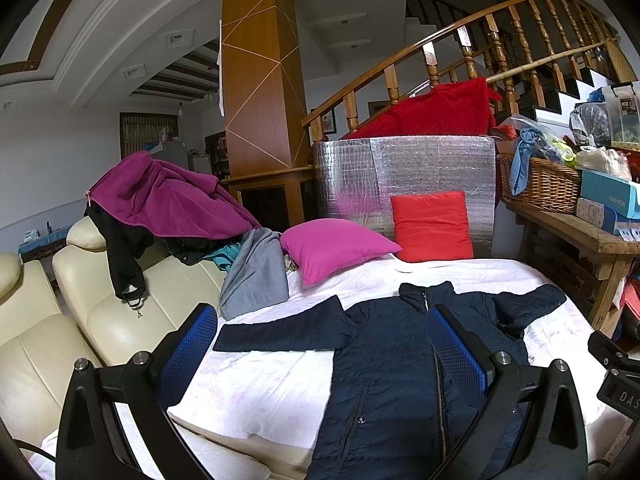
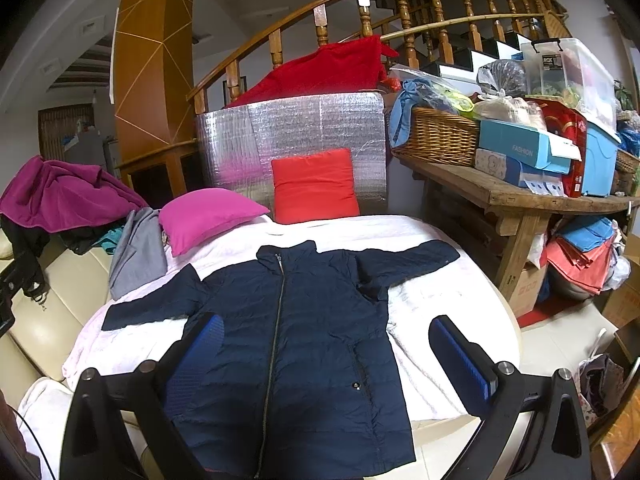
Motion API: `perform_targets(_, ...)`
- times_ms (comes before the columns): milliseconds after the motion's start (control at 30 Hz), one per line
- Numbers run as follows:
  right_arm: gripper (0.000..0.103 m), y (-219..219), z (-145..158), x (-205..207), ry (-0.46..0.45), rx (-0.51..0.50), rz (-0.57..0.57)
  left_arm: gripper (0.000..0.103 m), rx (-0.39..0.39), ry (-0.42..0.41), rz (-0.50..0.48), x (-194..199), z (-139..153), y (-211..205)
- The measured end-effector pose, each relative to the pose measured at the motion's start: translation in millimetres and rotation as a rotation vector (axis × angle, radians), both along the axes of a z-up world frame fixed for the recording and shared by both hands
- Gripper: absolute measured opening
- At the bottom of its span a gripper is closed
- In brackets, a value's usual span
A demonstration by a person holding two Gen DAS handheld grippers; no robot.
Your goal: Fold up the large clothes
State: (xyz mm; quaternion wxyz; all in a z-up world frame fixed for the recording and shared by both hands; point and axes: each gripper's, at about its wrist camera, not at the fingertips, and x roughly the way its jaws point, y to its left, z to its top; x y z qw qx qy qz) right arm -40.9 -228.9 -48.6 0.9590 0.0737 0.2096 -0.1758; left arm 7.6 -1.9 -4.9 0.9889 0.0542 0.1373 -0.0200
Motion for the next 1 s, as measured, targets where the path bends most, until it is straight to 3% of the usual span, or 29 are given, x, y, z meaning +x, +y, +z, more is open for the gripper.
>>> perform_targets(300, 0.103, -6.2, 3.2, 5.1, -0.002, -0.002, -0.011, 0.103, 0.004, 0.005, -0.003, 3.7, -1.8, -1.6)
perform_targets(700, 0.103, -34.0, 1.2, 33.0, 0.021, 0.021, -0.033, 0.103, 0.031, 0.052, 0.005, 40.9, -9.1, -21.4)
perform_targets(867, 0.103, -64.6, -0.3, 54.5, 0.028, 0.046, -0.049, 0.103, 0.032, 0.094, -0.013, 72.4, -16.5, -38.4)
perform_targets(1000, 0.103, -122.7, -8.8, 79.9, 0.035, 0.119, -0.063, 0.103, 0.004, 0.207, -0.075, 136.1, -39.6, -66.7)
